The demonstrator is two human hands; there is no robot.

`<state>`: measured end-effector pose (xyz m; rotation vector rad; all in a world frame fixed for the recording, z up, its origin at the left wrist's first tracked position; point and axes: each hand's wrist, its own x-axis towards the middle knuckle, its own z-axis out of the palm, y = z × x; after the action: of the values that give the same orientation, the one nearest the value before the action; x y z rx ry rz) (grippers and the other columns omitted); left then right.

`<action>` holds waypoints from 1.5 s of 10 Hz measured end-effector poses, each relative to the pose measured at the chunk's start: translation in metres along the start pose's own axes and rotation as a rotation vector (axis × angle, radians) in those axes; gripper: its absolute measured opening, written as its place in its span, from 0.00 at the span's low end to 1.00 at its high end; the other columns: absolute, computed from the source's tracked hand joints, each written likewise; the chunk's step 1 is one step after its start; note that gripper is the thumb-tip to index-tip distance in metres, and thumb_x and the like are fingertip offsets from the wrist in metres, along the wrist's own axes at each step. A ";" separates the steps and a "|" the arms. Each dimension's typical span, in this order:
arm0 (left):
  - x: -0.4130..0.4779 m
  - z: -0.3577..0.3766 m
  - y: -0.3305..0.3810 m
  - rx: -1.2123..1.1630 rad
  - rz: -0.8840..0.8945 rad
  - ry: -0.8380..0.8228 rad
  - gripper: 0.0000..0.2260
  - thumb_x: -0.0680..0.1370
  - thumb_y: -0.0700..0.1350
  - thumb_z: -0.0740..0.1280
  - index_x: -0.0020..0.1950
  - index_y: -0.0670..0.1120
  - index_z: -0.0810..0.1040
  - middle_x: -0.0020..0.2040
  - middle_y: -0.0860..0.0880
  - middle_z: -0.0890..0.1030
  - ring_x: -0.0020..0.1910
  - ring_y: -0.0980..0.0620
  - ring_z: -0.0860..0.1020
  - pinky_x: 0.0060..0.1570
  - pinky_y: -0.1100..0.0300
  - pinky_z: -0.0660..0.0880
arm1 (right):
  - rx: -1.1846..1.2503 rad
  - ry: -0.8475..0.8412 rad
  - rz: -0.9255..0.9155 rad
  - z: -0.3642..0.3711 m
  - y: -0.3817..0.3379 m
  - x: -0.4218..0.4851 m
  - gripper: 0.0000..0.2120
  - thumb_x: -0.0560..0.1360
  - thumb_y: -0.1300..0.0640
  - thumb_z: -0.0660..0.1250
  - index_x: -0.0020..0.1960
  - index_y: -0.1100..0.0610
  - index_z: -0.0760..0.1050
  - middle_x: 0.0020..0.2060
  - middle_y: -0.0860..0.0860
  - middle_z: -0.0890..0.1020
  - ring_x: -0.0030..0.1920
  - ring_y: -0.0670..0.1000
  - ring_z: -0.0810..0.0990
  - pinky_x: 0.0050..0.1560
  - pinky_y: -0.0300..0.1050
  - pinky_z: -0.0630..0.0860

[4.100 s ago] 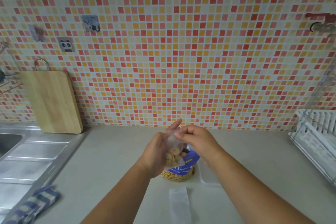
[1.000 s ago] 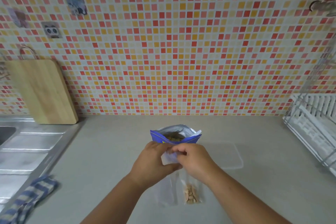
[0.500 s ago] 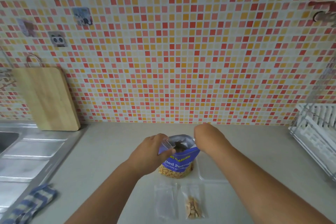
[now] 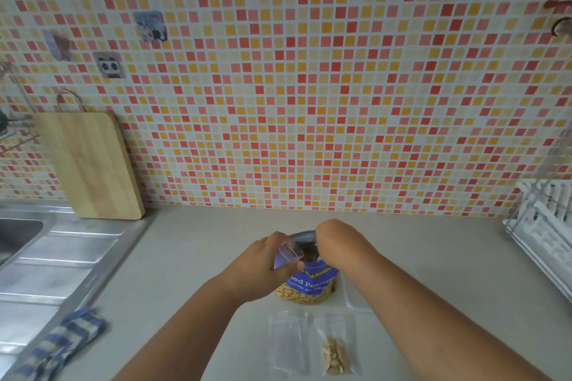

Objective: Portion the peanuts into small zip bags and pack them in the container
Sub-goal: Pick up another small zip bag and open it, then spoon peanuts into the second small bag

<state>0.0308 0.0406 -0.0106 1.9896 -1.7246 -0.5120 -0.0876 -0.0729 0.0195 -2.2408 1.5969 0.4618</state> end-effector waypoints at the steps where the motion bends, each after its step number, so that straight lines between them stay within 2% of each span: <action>1: 0.000 0.000 0.001 -0.025 0.009 -0.005 0.22 0.75 0.61 0.62 0.63 0.51 0.68 0.59 0.50 0.77 0.55 0.53 0.75 0.50 0.60 0.75 | 0.065 0.052 0.001 0.017 -0.004 0.001 0.11 0.75 0.62 0.65 0.57 0.61 0.76 0.46 0.54 0.80 0.45 0.53 0.77 0.47 0.44 0.73; 2: 0.000 0.001 0.002 -0.024 0.012 0.003 0.22 0.75 0.60 0.63 0.64 0.50 0.68 0.59 0.50 0.77 0.54 0.53 0.75 0.50 0.61 0.73 | 0.077 0.096 0.009 0.017 -0.004 0.000 0.07 0.75 0.63 0.65 0.53 0.61 0.76 0.41 0.53 0.77 0.47 0.53 0.77 0.47 0.43 0.73; 3: 0.001 0.002 0.001 -0.026 -0.003 0.002 0.22 0.75 0.60 0.63 0.64 0.50 0.67 0.60 0.50 0.77 0.54 0.54 0.74 0.49 0.62 0.73 | 0.172 0.094 0.022 0.012 0.004 0.003 0.09 0.75 0.60 0.66 0.37 0.60 0.69 0.33 0.52 0.70 0.43 0.53 0.73 0.43 0.42 0.70; 4: 0.002 0.002 0.001 -0.052 -0.017 -0.014 0.21 0.76 0.58 0.64 0.65 0.50 0.67 0.62 0.51 0.76 0.56 0.54 0.74 0.49 0.62 0.73 | 0.288 0.154 -0.075 0.013 0.019 0.002 0.08 0.76 0.60 0.61 0.47 0.62 0.77 0.39 0.54 0.78 0.43 0.54 0.74 0.44 0.45 0.74; 5: 0.001 -0.002 0.000 -0.084 -0.008 -0.007 0.21 0.75 0.60 0.63 0.63 0.51 0.68 0.60 0.52 0.76 0.55 0.54 0.74 0.49 0.62 0.73 | 0.397 0.208 -0.138 0.013 0.038 -0.003 0.13 0.76 0.60 0.58 0.54 0.61 0.80 0.50 0.58 0.82 0.43 0.53 0.74 0.51 0.48 0.76; 6: 0.004 -0.009 -0.003 -0.111 0.004 0.095 0.19 0.74 0.61 0.64 0.59 0.51 0.70 0.55 0.53 0.77 0.52 0.55 0.76 0.50 0.61 0.74 | 0.468 0.241 -0.142 0.007 0.050 -0.009 0.13 0.76 0.62 0.59 0.54 0.61 0.81 0.52 0.59 0.82 0.44 0.52 0.74 0.49 0.44 0.73; 7: 0.007 -0.016 -0.006 -0.060 -0.004 0.186 0.20 0.74 0.59 0.66 0.62 0.51 0.70 0.58 0.52 0.77 0.52 0.54 0.74 0.50 0.62 0.72 | 0.462 0.219 -0.105 0.000 0.060 -0.011 0.14 0.76 0.63 0.59 0.54 0.61 0.81 0.54 0.59 0.82 0.45 0.54 0.76 0.45 0.40 0.69; 8: 0.010 -0.018 -0.008 0.034 0.001 0.168 0.23 0.73 0.59 0.67 0.64 0.51 0.69 0.61 0.52 0.75 0.57 0.52 0.72 0.55 0.60 0.71 | 0.317 0.154 -0.044 -0.004 0.062 -0.007 0.14 0.75 0.64 0.59 0.55 0.62 0.81 0.52 0.59 0.83 0.42 0.52 0.73 0.42 0.39 0.66; 9: 0.013 -0.017 -0.006 0.154 0.014 0.106 0.25 0.73 0.60 0.67 0.66 0.52 0.68 0.64 0.53 0.74 0.61 0.52 0.70 0.60 0.57 0.69 | 0.263 0.109 0.022 -0.017 0.063 -0.008 0.15 0.75 0.63 0.60 0.57 0.60 0.81 0.43 0.55 0.77 0.39 0.51 0.72 0.40 0.37 0.67; 10: 0.017 -0.016 -0.003 0.247 0.015 0.077 0.26 0.72 0.62 0.65 0.66 0.53 0.66 0.65 0.53 0.73 0.62 0.51 0.69 0.61 0.56 0.66 | 0.237 0.090 0.016 -0.027 0.071 -0.006 0.16 0.76 0.63 0.59 0.61 0.59 0.78 0.50 0.56 0.80 0.44 0.50 0.76 0.44 0.37 0.68; 11: 0.020 -0.015 -0.002 0.299 0.021 0.077 0.26 0.73 0.63 0.64 0.66 0.53 0.66 0.64 0.53 0.73 0.62 0.51 0.70 0.61 0.55 0.65 | 0.625 0.274 -0.040 -0.032 0.079 -0.033 0.12 0.76 0.64 0.61 0.55 0.63 0.80 0.40 0.54 0.79 0.34 0.45 0.74 0.36 0.35 0.69; 12: 0.021 -0.015 -0.001 0.314 0.030 0.095 0.25 0.74 0.63 0.63 0.66 0.53 0.66 0.64 0.53 0.74 0.61 0.51 0.70 0.60 0.56 0.65 | 0.691 0.305 -0.074 -0.036 0.083 -0.031 0.11 0.75 0.64 0.62 0.53 0.65 0.80 0.33 0.51 0.76 0.31 0.44 0.71 0.32 0.34 0.68; 13: 0.023 -0.013 0.003 0.294 0.030 0.101 0.24 0.74 0.63 0.62 0.65 0.53 0.66 0.63 0.53 0.75 0.59 0.51 0.71 0.59 0.56 0.66 | 0.624 0.309 -0.119 -0.045 0.075 -0.033 0.12 0.76 0.62 0.62 0.53 0.65 0.80 0.36 0.52 0.77 0.36 0.49 0.75 0.36 0.37 0.71; 14: 0.025 -0.010 0.009 0.280 0.037 0.101 0.23 0.75 0.62 0.62 0.65 0.52 0.66 0.61 0.52 0.76 0.58 0.50 0.72 0.59 0.55 0.66 | 0.459 0.290 -0.178 -0.050 0.061 -0.033 0.13 0.77 0.61 0.60 0.55 0.64 0.79 0.41 0.53 0.78 0.42 0.51 0.75 0.46 0.43 0.76; 15: 0.028 -0.004 0.018 0.230 0.047 0.124 0.22 0.75 0.61 0.62 0.64 0.50 0.66 0.58 0.50 0.77 0.56 0.48 0.73 0.56 0.55 0.67 | 0.335 0.269 -0.291 -0.059 0.038 -0.044 0.13 0.77 0.59 0.59 0.54 0.62 0.80 0.44 0.56 0.81 0.42 0.52 0.76 0.39 0.42 0.73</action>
<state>0.0225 0.0112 0.0033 2.0808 -1.8163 -0.1762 -0.1333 -0.0748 0.0880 -2.2838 1.3111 -0.1805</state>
